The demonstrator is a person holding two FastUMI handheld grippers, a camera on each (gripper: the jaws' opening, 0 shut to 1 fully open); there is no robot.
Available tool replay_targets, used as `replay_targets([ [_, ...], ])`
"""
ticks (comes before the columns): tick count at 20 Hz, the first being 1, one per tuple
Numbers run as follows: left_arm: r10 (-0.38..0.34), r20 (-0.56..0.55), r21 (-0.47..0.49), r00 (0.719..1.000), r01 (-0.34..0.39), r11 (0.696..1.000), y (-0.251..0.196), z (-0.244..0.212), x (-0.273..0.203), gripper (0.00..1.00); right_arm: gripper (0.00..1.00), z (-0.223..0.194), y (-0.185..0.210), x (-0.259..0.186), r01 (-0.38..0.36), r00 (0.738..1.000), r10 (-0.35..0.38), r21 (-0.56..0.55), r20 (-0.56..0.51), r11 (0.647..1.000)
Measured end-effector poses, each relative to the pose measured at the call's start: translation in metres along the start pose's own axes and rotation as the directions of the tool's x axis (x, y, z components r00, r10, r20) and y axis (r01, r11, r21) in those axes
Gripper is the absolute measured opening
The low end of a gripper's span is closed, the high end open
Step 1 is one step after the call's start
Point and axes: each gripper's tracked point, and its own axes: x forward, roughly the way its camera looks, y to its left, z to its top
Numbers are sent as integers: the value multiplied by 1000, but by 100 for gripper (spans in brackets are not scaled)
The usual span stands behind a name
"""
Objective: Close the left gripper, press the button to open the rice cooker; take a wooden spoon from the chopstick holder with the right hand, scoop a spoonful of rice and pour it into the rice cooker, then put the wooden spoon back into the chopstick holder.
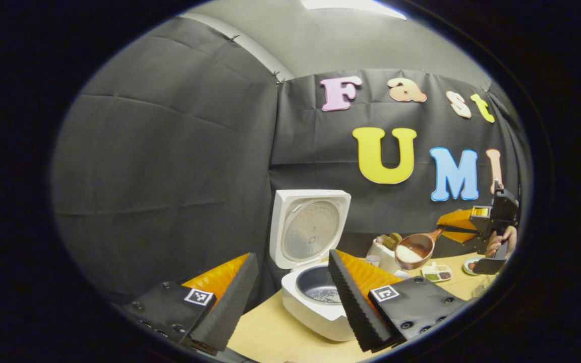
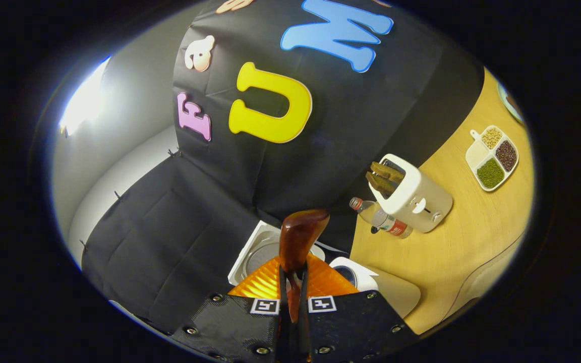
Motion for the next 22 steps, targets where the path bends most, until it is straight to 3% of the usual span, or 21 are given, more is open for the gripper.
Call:
replay_targets([
  [6, 60, -25, -11, 998, -60, 998, 29, -11, -16, 96, 6, -47, 13, 48, -13, 997, 5, -112, -74, 994],
  [11, 105, -40, -16, 994, -106, 994, 49, -16, -30, 98, 6, -89, 10, 85, -3, 991, -35, -287, -128, 958],
  [15, 133, -51, -15, 990, -134, 991, 63, -19, -38, 98, 6, -109, 2, 103, 13, 987, -83, -444, -139, 896],
  [22, 156, -63, -35, 986, -159, 987, 76, -28, -37, 98, 6, -116, -5, 111, 25, 980, -150, -660, -134, 751],
])
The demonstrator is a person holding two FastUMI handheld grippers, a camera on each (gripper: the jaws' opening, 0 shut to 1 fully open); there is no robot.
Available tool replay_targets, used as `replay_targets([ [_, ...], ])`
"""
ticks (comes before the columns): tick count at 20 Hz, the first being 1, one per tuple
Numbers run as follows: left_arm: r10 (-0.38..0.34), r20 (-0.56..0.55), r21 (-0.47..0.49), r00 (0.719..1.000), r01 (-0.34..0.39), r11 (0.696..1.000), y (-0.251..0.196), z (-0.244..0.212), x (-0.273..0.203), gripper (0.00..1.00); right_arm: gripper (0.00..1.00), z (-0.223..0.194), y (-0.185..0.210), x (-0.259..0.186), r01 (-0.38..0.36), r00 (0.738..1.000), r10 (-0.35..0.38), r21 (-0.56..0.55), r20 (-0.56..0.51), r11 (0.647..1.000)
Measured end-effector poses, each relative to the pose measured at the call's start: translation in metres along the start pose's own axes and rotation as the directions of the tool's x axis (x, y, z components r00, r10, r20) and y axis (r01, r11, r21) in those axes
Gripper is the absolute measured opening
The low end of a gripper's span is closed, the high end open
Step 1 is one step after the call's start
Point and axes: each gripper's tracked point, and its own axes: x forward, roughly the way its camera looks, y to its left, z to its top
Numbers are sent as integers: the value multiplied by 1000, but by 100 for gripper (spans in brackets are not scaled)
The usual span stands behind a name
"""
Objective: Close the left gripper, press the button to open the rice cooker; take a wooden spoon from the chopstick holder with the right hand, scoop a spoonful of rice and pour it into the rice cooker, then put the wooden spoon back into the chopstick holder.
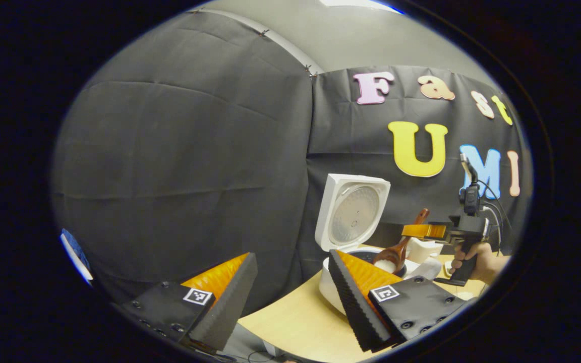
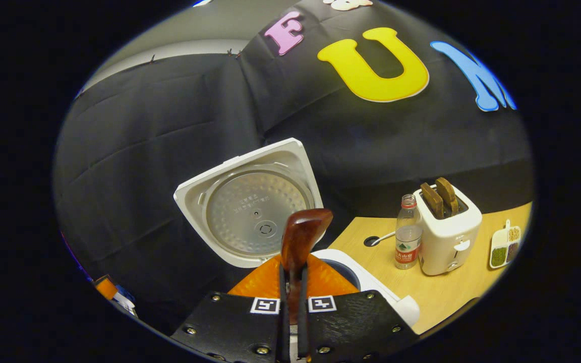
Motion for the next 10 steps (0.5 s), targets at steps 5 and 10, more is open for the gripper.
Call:
replay_targets([
  [5, -11, 3, -14, 1000, 11, 1000, -7, 0, 4, 98, 6, 1, -1, 1, 24, 1000, -24, -193, 2, 981],
  [10, -23, 3, -25, 1000, 23, 999, -11, -4, 1, 98, 6, 4, 14, -1, 28, 1000, -19, -444, 25, 896],
])
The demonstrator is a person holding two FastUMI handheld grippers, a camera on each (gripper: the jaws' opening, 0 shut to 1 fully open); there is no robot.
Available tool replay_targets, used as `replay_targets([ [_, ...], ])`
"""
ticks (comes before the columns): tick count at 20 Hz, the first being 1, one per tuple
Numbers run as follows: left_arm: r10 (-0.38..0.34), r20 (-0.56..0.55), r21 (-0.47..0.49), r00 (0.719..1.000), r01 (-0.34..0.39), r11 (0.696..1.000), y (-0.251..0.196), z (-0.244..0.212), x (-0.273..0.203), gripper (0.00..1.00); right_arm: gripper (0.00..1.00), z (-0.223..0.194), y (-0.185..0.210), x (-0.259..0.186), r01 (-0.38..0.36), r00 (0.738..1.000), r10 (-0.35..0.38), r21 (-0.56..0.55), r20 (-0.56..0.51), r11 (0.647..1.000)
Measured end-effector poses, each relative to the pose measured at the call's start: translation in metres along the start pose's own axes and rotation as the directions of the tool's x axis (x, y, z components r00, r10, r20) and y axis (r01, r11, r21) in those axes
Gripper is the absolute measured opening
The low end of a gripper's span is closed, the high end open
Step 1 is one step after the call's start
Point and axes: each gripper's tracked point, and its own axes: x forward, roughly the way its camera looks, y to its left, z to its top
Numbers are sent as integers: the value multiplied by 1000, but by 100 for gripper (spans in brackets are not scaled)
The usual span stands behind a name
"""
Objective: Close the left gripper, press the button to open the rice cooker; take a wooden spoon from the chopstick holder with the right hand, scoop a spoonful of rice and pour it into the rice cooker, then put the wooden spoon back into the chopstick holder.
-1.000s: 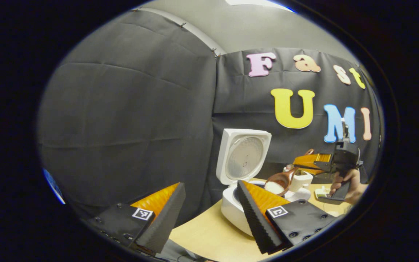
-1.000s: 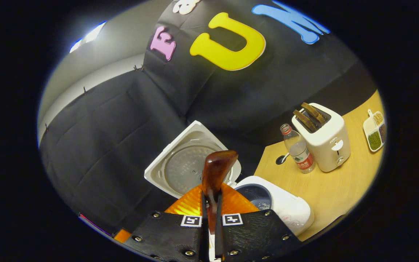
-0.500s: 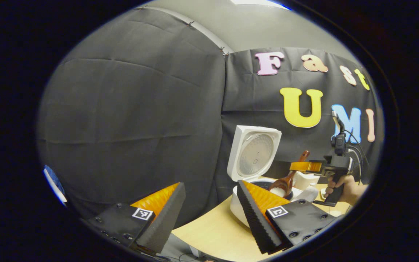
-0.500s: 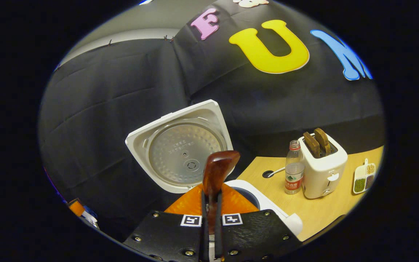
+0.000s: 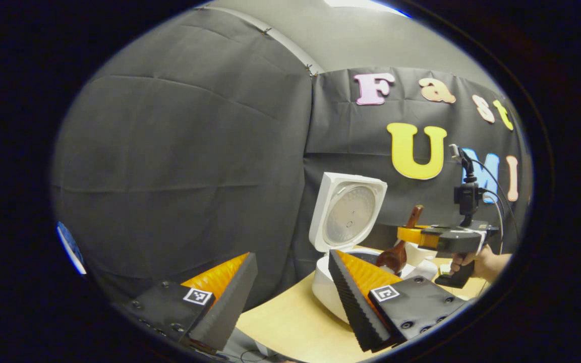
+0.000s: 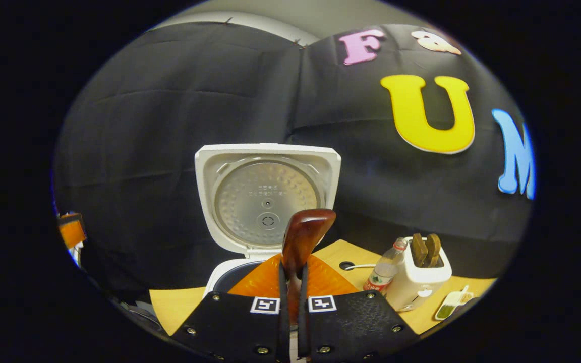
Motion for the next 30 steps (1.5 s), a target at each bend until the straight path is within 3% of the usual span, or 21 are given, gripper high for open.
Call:
replay_targets([
  [5, 7, 15, -3, 1000, -7, 1000, 0, 6, 3, 98, 6, 0, 7, 0, -4, 1000, 5, -220, 4, 976],
  [8, 11, 18, -6, 1000, -10, 1000, -2, 6, 2, 98, 6, 0, 7, 0, 18, 1000, -16, -302, 10, 953],
  [10, 9, 16, -5, 1000, -9, 1000, -2, 7, 2, 98, 6, -2, 6, -3, 16, 1000, -16, -298, 3, 954],
  [15, 1, 20, 6, 1000, -1, 1000, -2, 10, -2, 98, 7, -5, 0, 1, -6, 1000, 5, -82, -19, 997],
  [18, -6, 27, 9, 1000, 6, 1000, -5, 15, 1, 98, 6, 2, -7, -5, -15, 1000, 16, 125, -8, 992],
  [22, -24, 37, 26, 999, 23, 999, -16, 21, 7, 98, 6, 7, -25, -16, 11, 1000, -10, 343, -5, 939],
  [25, -48, 48, 29, 998, 47, 998, -24, 24, 9, 98, 6, 17, -37, -30, 19, 999, -31, 475, 16, 880],
  [30, -78, 84, 46, 993, 74, 996, -46, 39, 10, 98, 6, 37, -72, -64, 71, 991, -125, 578, 55, 813],
])
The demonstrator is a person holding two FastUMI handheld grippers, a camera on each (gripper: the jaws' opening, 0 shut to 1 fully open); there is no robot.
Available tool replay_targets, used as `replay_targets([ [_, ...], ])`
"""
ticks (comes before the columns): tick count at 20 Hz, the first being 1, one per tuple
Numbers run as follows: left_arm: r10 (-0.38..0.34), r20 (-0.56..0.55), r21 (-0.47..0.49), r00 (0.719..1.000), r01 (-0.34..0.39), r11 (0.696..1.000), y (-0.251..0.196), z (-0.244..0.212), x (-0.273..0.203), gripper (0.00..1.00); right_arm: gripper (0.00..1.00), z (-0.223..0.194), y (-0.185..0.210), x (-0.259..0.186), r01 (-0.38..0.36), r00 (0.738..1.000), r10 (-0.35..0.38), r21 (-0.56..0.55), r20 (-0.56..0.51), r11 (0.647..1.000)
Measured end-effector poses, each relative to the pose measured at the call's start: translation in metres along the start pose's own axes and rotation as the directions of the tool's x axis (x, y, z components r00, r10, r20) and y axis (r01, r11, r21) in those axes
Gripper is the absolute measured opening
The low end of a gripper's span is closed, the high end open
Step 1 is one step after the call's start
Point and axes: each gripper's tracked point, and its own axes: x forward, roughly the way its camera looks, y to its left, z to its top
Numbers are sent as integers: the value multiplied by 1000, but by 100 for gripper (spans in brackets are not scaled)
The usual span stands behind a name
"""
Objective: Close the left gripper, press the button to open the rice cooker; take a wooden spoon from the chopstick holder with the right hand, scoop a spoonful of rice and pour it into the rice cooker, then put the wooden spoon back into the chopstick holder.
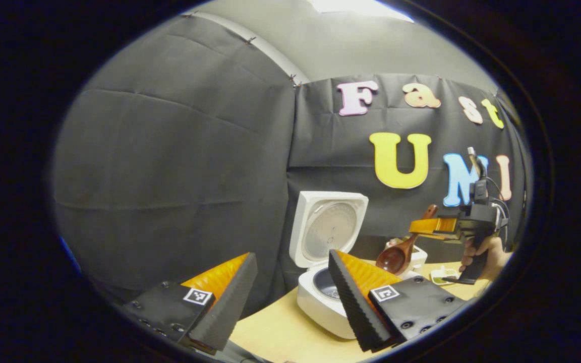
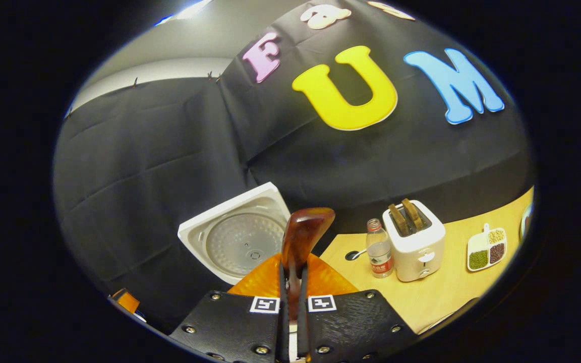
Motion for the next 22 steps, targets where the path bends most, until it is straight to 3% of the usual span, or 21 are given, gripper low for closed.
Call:
replay_targets([
  [4, -19, 7, 0, 1000, 19, 1000, -22, 4, 8, 97, 6, 27, -20, -26, 44, 998, -46, 32, 53, 999],
  [10, -35, 15, 13, 999, 35, 999, -56, 12, 19, 98, 6, 57, -61, -77, 130, 986, -127, -19, 104, 991],
  [22, -139, 54, 3, 989, 139, 990, -164, 37, 24, 98, 6, 106, -169, -193, 343, 922, -328, -37, 207, 939],
])
